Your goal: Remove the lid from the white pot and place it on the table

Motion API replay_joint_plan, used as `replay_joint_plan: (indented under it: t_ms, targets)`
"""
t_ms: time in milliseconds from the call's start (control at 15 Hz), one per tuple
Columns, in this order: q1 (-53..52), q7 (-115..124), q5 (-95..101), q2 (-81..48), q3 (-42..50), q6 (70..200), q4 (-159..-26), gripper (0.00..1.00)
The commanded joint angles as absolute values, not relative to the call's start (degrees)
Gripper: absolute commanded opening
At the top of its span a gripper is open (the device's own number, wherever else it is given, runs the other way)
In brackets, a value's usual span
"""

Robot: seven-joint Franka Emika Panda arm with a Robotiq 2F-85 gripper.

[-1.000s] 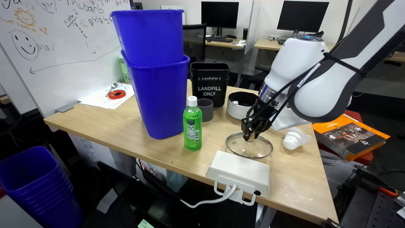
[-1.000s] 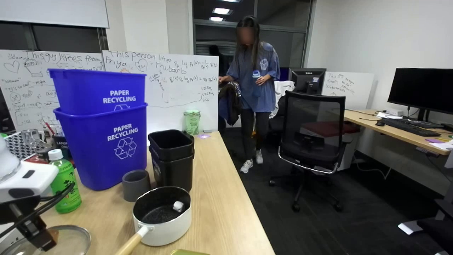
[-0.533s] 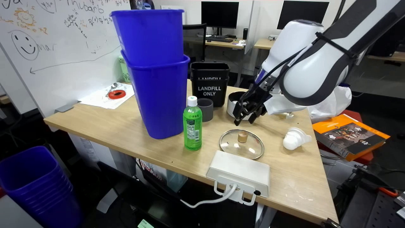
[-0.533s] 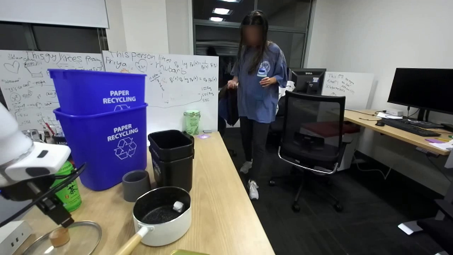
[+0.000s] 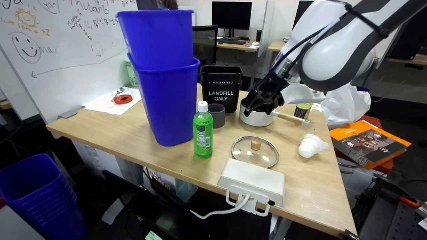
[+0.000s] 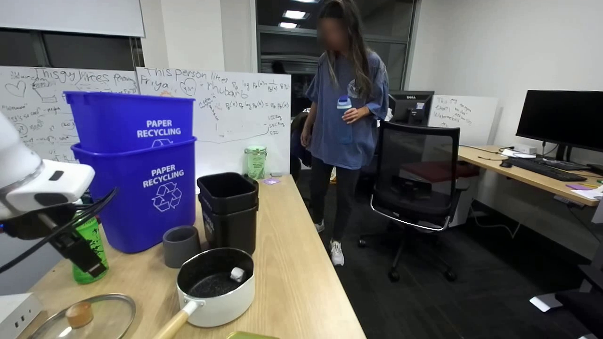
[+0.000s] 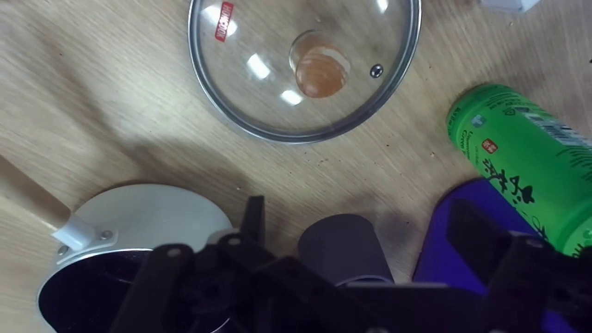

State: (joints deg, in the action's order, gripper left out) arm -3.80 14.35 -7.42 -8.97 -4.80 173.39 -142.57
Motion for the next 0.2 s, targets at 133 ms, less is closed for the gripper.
replay_joint_plan:
  t_ms: [133]
  targets:
    - [-4.08,13.61,-8.18,-9.08,-4.6,173.17,-142.57,1.0]
